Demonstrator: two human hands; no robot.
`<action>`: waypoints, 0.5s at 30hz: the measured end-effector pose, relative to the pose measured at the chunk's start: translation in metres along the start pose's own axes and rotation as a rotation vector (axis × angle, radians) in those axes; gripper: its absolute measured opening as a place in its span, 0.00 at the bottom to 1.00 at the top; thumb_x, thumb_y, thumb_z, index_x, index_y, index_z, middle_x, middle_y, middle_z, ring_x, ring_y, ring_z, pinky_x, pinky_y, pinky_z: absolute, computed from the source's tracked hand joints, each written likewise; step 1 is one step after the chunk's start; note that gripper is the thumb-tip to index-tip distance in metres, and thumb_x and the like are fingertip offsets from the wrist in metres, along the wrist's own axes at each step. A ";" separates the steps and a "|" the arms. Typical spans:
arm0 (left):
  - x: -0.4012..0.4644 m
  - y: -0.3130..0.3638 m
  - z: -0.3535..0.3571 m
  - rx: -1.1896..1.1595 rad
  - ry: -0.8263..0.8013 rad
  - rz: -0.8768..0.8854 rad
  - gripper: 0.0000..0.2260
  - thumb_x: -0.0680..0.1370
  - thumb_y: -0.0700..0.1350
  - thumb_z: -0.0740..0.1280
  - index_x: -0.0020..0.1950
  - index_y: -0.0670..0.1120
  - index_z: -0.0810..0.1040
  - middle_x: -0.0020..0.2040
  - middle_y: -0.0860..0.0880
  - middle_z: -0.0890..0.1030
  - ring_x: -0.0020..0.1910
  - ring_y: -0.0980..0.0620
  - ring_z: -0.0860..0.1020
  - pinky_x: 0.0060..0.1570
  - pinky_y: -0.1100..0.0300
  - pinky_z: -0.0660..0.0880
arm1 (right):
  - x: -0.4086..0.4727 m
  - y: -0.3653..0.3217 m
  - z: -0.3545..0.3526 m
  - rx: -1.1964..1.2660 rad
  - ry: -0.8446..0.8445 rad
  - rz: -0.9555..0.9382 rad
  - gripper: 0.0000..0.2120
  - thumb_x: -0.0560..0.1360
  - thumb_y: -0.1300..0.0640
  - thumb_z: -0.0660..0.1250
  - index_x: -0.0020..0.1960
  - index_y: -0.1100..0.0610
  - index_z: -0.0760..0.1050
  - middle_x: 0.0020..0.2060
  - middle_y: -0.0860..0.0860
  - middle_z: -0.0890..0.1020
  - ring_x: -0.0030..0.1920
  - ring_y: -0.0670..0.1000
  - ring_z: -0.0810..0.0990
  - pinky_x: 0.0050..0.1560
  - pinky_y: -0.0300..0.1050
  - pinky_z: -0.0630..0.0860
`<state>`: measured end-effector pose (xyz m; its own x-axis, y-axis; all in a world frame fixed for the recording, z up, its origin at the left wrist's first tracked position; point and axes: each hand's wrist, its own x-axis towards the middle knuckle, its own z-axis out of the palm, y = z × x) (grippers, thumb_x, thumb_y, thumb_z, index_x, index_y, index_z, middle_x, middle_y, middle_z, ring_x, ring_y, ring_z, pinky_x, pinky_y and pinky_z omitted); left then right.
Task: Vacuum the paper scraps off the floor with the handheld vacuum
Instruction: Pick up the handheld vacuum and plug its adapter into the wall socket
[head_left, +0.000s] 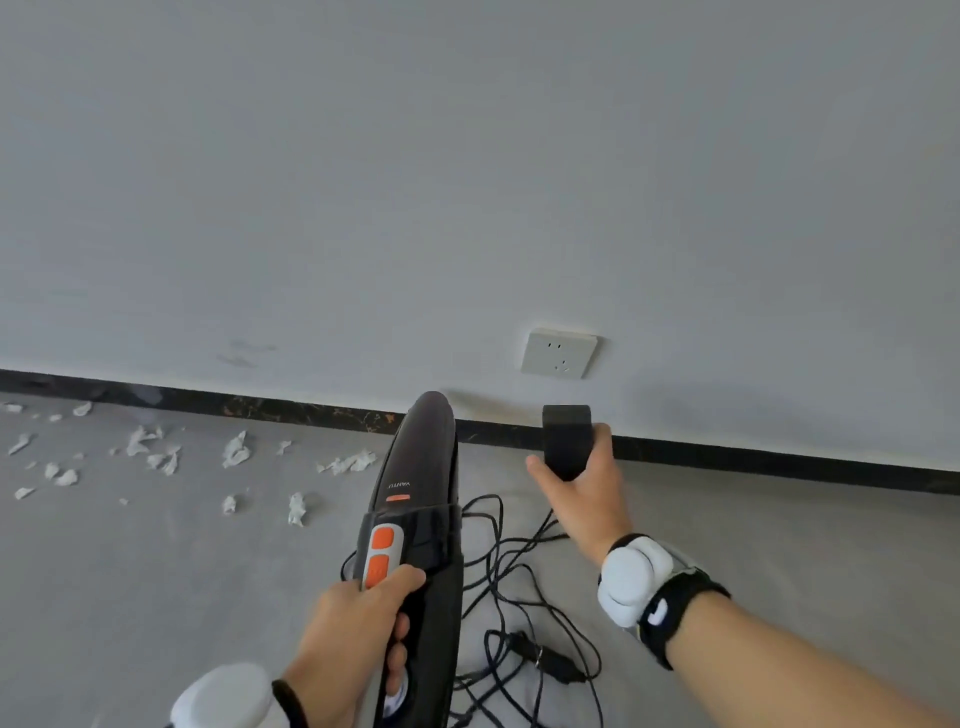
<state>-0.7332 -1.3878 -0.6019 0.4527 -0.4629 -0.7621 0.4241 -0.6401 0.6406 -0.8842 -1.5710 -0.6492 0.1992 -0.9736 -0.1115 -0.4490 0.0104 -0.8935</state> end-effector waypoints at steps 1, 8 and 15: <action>0.001 -0.001 -0.001 0.024 0.004 0.006 0.14 0.76 0.43 0.72 0.36 0.38 0.71 0.23 0.44 0.70 0.18 0.49 0.66 0.20 0.62 0.66 | 0.007 0.004 0.006 -0.006 -0.024 -0.021 0.19 0.72 0.56 0.77 0.56 0.53 0.69 0.43 0.48 0.81 0.43 0.47 0.81 0.38 0.33 0.74; 0.002 0.004 0.008 0.075 -0.002 0.046 0.15 0.75 0.43 0.73 0.35 0.38 0.72 0.23 0.44 0.71 0.18 0.48 0.68 0.20 0.62 0.68 | 0.055 0.013 0.023 0.099 -0.026 0.012 0.21 0.67 0.62 0.75 0.56 0.51 0.71 0.46 0.53 0.82 0.46 0.59 0.83 0.44 0.54 0.82; -0.008 0.011 0.005 0.009 0.053 0.014 0.14 0.74 0.44 0.74 0.36 0.37 0.73 0.26 0.41 0.72 0.18 0.49 0.68 0.21 0.62 0.67 | 0.072 -0.001 0.024 0.302 -0.052 0.062 0.15 0.72 0.57 0.71 0.55 0.46 0.69 0.45 0.52 0.80 0.41 0.53 0.79 0.42 0.47 0.75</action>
<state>-0.7359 -1.3936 -0.5894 0.5000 -0.4388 -0.7466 0.4103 -0.6392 0.6504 -0.8485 -1.6354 -0.6667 0.2277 -0.9561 -0.1846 -0.1846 0.1438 -0.9723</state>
